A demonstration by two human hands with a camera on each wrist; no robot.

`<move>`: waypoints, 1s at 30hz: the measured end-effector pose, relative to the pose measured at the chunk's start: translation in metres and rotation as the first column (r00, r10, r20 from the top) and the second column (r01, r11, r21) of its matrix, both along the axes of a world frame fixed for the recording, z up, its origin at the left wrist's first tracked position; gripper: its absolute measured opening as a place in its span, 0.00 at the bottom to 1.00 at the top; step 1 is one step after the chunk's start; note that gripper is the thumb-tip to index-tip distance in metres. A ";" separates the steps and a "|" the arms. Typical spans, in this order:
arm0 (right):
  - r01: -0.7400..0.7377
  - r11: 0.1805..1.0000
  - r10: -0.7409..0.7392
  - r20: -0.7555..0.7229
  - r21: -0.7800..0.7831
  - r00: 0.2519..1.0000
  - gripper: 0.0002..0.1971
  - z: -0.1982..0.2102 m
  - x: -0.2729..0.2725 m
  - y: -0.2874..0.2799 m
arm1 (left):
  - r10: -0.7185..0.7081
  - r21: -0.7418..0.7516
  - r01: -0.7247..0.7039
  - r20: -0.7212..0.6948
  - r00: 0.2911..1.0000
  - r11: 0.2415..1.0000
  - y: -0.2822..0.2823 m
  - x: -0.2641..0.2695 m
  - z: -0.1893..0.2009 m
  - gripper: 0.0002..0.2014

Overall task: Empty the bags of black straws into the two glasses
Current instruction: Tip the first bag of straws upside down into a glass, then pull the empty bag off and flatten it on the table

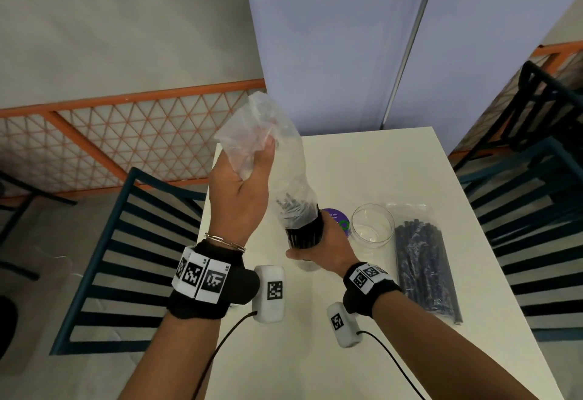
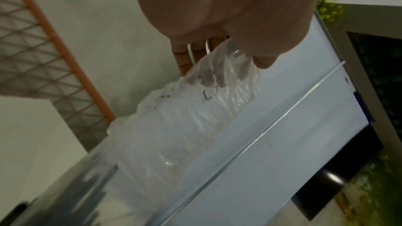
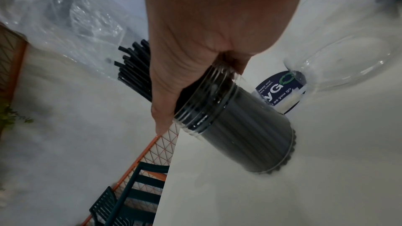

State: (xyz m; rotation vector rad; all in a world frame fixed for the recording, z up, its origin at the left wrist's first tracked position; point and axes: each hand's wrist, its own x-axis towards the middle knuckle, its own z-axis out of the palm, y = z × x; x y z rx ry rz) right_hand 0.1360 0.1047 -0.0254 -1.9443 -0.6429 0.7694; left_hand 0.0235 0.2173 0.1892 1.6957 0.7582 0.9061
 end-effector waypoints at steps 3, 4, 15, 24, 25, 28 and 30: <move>-0.010 1.000 0.010 0.006 0.003 1.000 0.57 0.011 0.003 -0.004 | 0.063 0.004 -0.064 0.096 0.993 0.998 0.004 -0.008 0.019 0.15; -0.003 1.000 0.003 0.001 0.002 1.000 0.62 0.017 0.004 -0.007 | 0.104 -0.023 -0.102 0.144 0.984 0.995 0.005 -0.011 0.027 0.13; -0.111 0.967 0.129 -0.065 0.231 0.989 0.69 0.159 0.021 -0.072 | 0.374 -0.502 -0.118 0.447 0.813 0.857 0.009 -0.065 0.041 0.20; 0.065 0.931 0.110 -0.448 0.358 0.887 0.34 0.202 -0.002 -0.087 | 0.185 -0.648 0.165 0.437 0.880 0.744 -0.038 -0.044 -0.027 0.32; 0.118 0.920 0.049 -0.409 0.373 0.911 0.26 0.203 0.001 -0.091 | 0.121 -0.611 0.181 0.419 0.900 0.771 -0.042 -0.041 -0.029 0.35; 0.251 0.860 -0.105 -0.328 0.443 0.939 0.15 0.212 0.018 -0.115 | -0.127 -0.346 0.158 0.112 0.986 0.925 -0.043 -0.033 -0.041 0.39; 0.304 0.823 -0.189 -0.273 0.480 0.943 0.15 0.219 0.034 -0.136 | -0.144 -0.016 0.147 -0.353 0.924 0.989 -0.035 -0.028 -0.061 0.49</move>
